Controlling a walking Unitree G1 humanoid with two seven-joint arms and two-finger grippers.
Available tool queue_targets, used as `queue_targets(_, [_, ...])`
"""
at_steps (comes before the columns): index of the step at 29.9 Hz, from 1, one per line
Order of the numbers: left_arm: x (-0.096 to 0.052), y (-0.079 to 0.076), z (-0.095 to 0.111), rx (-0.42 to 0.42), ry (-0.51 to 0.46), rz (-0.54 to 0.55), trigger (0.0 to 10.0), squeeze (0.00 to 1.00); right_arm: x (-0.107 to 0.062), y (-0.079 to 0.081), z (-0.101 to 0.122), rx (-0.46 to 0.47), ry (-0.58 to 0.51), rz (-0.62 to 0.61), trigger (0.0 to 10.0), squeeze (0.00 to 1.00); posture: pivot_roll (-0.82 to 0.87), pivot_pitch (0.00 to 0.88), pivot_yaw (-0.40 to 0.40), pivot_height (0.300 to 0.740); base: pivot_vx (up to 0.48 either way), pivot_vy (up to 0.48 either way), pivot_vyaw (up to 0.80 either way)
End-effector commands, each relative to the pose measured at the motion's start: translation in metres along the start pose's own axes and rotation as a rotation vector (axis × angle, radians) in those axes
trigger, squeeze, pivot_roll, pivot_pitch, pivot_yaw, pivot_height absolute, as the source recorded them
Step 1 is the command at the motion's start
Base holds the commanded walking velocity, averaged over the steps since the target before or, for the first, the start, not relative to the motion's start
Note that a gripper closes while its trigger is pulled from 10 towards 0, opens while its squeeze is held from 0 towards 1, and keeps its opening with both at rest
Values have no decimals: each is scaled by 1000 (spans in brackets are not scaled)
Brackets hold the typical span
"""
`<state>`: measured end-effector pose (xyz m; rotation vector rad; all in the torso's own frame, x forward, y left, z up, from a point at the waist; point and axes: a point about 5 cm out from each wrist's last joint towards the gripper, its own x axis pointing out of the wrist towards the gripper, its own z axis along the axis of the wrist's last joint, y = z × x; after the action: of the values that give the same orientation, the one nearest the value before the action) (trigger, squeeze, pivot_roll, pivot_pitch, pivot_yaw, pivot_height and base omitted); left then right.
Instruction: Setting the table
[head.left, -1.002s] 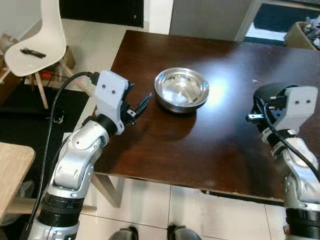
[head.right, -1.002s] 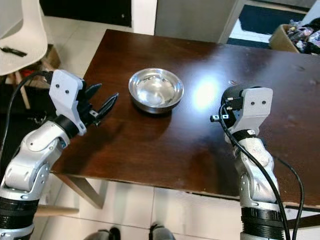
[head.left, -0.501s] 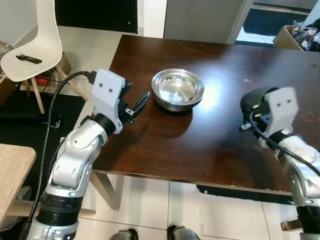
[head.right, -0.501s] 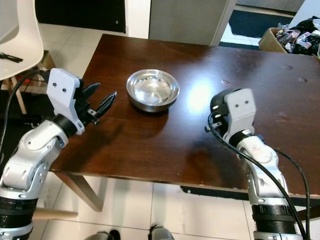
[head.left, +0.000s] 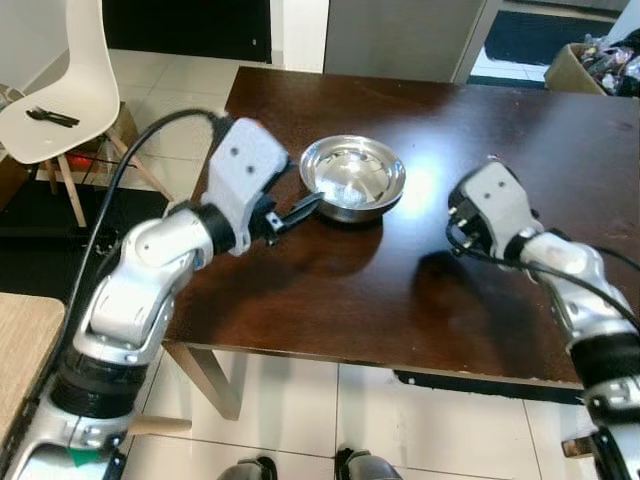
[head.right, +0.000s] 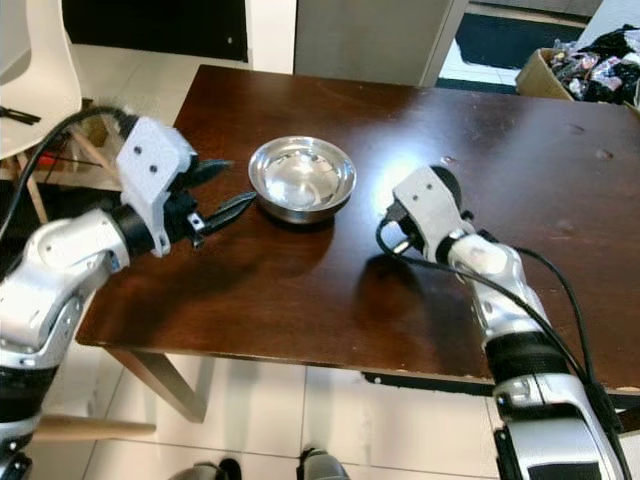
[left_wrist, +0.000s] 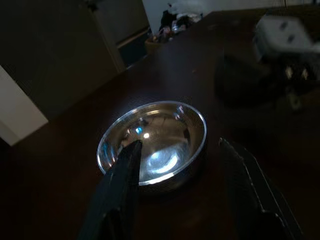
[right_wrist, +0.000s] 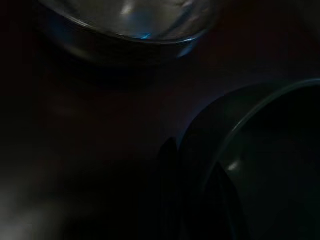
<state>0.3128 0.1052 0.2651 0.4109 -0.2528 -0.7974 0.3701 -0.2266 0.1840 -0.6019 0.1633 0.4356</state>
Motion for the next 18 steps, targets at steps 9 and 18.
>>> queue_targets(9, [1, -1, 14, -2, -35, -19, 10000, 0, 10, -6, -12, -67, 129, 58, 10000, 0, -18, 119, 64, 740, 0, 0, 0])
queue_targets(18, [-6, -1, 14, -4, -16, -27, 10000, 0, 12, -18, -4, -108, 129, 54, 10000, 0, 0, 119, 64, 740, 0, 0, 0])
